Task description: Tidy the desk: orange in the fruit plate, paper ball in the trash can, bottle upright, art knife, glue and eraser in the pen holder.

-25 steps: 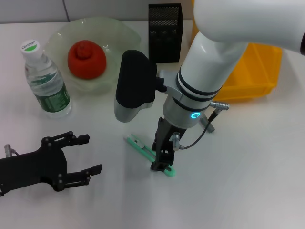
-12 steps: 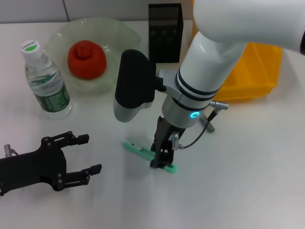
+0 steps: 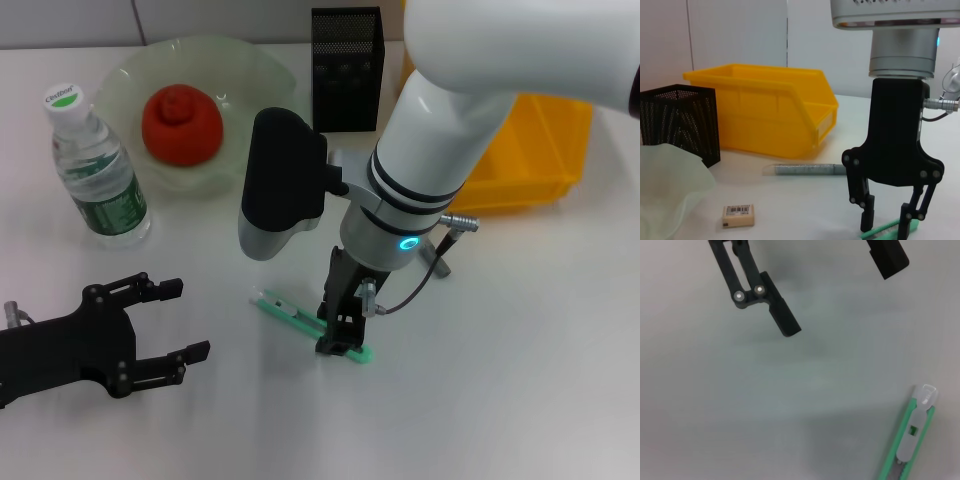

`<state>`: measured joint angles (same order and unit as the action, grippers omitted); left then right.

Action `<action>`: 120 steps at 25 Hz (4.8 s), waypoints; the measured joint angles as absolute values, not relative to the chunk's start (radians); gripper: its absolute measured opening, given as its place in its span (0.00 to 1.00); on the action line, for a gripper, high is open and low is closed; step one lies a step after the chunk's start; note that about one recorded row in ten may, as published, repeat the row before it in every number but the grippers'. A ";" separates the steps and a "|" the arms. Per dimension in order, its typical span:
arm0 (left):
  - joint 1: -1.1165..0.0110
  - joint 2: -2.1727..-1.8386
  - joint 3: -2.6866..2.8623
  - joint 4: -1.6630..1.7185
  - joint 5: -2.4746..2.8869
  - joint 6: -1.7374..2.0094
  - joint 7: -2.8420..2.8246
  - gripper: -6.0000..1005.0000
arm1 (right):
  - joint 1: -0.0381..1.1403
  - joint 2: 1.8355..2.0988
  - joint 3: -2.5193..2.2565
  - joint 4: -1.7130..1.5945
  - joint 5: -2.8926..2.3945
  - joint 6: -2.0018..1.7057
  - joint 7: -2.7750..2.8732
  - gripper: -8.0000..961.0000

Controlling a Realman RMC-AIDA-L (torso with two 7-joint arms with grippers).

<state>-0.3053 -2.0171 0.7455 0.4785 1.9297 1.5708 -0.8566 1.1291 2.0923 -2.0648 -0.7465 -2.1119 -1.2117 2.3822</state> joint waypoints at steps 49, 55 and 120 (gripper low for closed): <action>-0.301 -2.014 0.713 0.479 1.930 1.577 -0.858 0.80 | 0.987 2.086 -1.850 -0.933 -2.248 -1.295 2.304 0.18; -0.291 -2.010 0.677 0.475 1.930 1.584 -0.858 0.80 | 0.892 2.085 -1.697 -0.987 -2.254 -1.331 2.202 0.18; -0.319 -2.021 0.632 0.470 1.927 1.641 -0.867 0.80 | 0.686 2.087 -1.007 -0.363 -1.226 -1.289 0.905 0.18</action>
